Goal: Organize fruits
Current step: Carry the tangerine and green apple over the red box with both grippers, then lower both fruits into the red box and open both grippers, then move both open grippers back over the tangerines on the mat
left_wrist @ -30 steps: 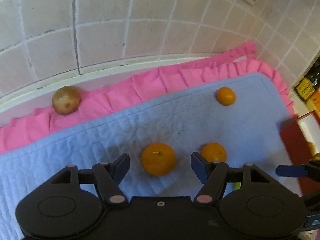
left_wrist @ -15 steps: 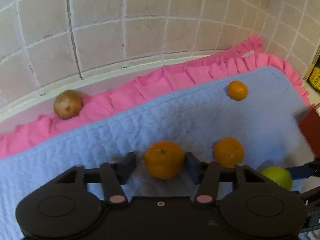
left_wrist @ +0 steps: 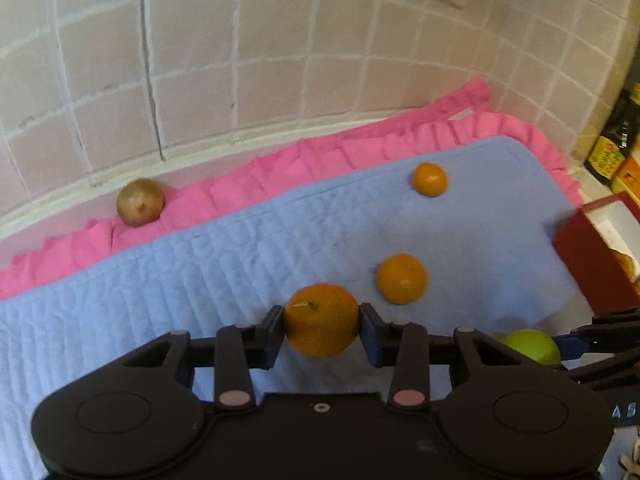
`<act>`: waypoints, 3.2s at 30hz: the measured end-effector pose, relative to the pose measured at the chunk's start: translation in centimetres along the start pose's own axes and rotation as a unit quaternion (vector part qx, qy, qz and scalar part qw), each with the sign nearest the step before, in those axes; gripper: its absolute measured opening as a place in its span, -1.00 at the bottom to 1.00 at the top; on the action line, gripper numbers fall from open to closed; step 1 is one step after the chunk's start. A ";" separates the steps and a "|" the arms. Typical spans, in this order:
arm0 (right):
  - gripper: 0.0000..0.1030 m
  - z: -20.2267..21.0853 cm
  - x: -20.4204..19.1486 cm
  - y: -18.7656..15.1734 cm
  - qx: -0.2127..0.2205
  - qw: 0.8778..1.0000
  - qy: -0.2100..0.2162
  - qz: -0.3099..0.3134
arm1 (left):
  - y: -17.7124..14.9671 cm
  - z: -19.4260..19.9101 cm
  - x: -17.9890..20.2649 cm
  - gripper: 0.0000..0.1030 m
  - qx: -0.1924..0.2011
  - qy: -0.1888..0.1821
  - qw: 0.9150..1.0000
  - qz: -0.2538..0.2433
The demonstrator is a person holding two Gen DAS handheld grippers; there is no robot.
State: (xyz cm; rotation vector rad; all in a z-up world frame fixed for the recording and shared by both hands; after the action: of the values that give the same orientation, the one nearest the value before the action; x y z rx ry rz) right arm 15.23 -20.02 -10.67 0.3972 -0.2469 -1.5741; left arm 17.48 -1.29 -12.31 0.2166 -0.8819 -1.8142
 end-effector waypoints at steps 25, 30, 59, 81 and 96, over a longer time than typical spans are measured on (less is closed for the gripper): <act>-0.03 14.8 26.0 -8.1 0.136 0.950 -0.115 -0.257 | 9.5 -6.1 30.8 -0.07 0.007 -0.220 0.947 -0.233; -0.03 12.5 29.7 -6.9 0.130 0.936 -0.105 -0.309 | 10.1 -12.4 34.4 -0.07 -0.043 -0.222 0.945 -0.235; 0.05 6.2 33.6 -9.3 0.066 0.905 -0.096 -0.410 | 8.6 -20.7 34.4 0.43 -0.136 -0.221 0.941 -0.217; 0.50 13.4 26.6 -8.6 0.108 0.928 -0.112 -0.340 | 5.0 -3.2 20.2 0.55 -0.054 -0.203 0.972 -0.102; 0.73 12.3 16.2 -4.5 0.116 0.960 -0.091 -0.239 | -2.8 6.2 4.6 0.55 -0.056 -0.066 0.996 -0.005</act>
State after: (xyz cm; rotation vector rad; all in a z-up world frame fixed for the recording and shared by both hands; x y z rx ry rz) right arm 6.11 -37.02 -2.82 0.5218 -0.5096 -2.0694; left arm 10.24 -1.97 -8.56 0.0293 -0.8693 -1.8979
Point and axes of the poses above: each gripper's, at about its wrist camera, not at the fingertips, and z roughly against the way its jaws point, x to its right, y to its top, the point moved 3 cm from there along -z, roughly the way its jaws point, and after that the axes turned 12 degrees about -y, right-handed, at the moved point
